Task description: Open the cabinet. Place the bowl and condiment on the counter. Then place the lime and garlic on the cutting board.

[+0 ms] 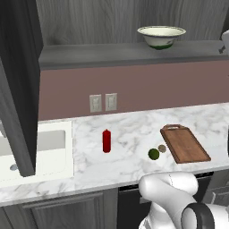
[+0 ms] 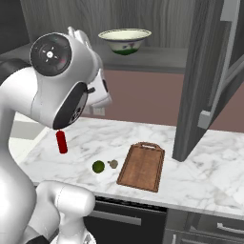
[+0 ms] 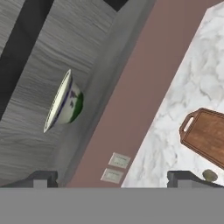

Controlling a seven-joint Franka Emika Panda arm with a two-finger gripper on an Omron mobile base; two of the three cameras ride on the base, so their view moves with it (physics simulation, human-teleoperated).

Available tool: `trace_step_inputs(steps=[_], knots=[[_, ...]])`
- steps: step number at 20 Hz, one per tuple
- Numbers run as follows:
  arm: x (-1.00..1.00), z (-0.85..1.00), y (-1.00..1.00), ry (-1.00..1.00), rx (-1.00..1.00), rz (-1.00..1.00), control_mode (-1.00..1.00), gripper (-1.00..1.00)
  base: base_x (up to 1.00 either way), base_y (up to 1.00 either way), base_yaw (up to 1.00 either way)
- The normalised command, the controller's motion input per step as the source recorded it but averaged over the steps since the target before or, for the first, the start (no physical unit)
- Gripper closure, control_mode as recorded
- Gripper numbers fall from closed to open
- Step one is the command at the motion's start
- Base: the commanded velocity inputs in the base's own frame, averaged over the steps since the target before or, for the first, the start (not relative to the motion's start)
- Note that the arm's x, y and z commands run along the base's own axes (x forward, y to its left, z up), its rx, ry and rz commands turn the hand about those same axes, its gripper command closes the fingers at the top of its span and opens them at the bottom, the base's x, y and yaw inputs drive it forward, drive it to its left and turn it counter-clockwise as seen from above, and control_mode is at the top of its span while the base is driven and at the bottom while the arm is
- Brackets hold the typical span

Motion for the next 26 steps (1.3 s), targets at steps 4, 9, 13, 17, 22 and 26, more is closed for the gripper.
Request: trace_step_inputs(steps=[4, 9, 13, 17, 22, 26], knots=[[0.00, 0.00, 0.00, -0.12, 0.00, 0.06, -1.00, -1.00, 0.00, 0.00, 0.00], [0.00, 0.00, 0.00, -0.06, 0.00, 0.05, -1.00, -1.00, 0.00, 0.00, 0.00], [0.00, 0.11, 0.00, -0.03, 0.00, 0.01, -1.00, -1.00, 0.00, 0.00, 0.00], [0.00, 0.15, 0.00, 0.00, 0.00, 0.00, -1.00, -1.00, 0.00, 0.00, 0.00], [0.06, 0.13, 0.00, 0.00, 0.00, 0.00, -1.00, -1.00, 0.00, 0.00, 0.00], [0.20, 0.01, 0.01, 0.00, 0.00, 0.00, -1.00, -1.00, 0.00, 0.00, 0.00]])
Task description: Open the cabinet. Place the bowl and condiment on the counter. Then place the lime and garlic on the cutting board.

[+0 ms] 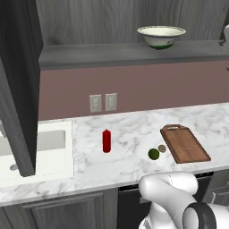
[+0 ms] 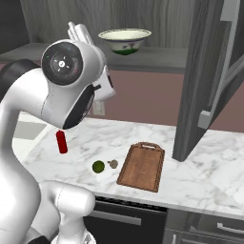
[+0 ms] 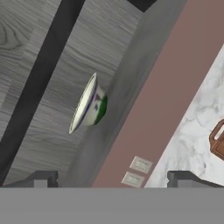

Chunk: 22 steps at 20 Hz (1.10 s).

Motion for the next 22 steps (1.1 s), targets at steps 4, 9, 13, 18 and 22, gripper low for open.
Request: trace_step_inputs(steps=[4, 9, 13, 18, 22], knots=[[0.26, 0.00, 0.00, 0.00, 0.00, 0.03, -1.00, -1.00, 0.00, 0.00, 0.00], [0.23, 0.00, 0.00, 0.00, 0.00, 0.05, -1.00, -1.00, 0.00, 0.00, 0.00], [0.17, 0.00, 0.00, 0.00, 0.00, 0.05, -1.00, -1.00, 0.00, 0.00, 0.00], [0.20, 0.00, 0.00, 0.00, 0.00, 0.05, -1.00, -1.00, 0.00, 0.00, 0.00], [0.20, 0.00, 0.00, 0.00, 0.00, 0.05, -1.00, -1.00, 0.00, 0.00, 0.00]])
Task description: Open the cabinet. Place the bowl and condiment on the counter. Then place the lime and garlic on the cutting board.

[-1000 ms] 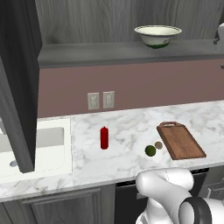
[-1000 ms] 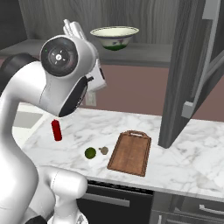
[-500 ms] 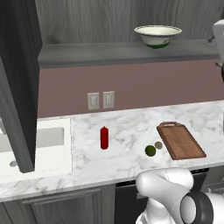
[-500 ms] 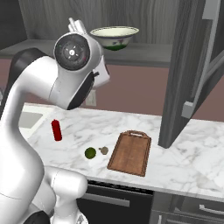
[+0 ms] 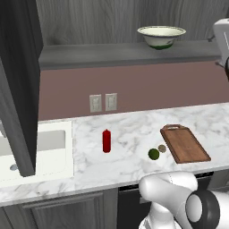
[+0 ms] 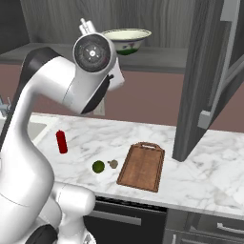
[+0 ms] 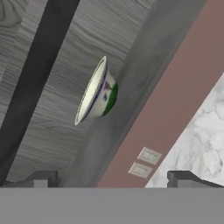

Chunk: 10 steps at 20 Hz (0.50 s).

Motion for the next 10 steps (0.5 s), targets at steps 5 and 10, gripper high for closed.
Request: trace_step_inputs(steps=[5, 10], knots=[[0.22, 0.00, 0.00, 0.00, 0.00, 0.04, -1.00, -1.00, 0.00, 0.00, 0.00], [0.20, 0.00, 0.00, 0.00, 0.00, 0.02, -1.00, -1.00, 0.00, 0.00, 0.00]])
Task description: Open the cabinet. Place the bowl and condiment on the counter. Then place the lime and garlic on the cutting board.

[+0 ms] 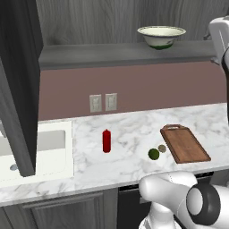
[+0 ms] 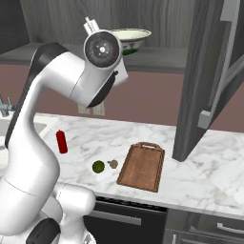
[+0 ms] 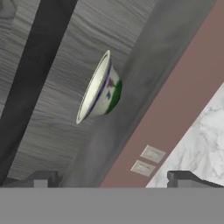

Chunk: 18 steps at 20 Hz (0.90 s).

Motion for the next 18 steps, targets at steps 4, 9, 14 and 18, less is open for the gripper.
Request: trace_step_inputs(steps=[4, 9, 14, 18], knots=[[0.19, 0.00, 0.00, 0.00, 0.00, 0.01, -1.00, -1.00, 0.00, 0.00, 0.00], [0.15, 0.00, 0.00, 0.00, 0.00, 0.00, -1.00, -1.00, 0.00, 0.00, 0.00], [0.17, 0.00, 0.00, 0.00, 0.00, 0.00, -1.00, -1.00, 0.00, 0.00, 0.00], [0.24, 0.00, 0.00, 0.00, 0.00, 0.00, -1.00, -1.00, 0.00, 0.00, 0.00]])
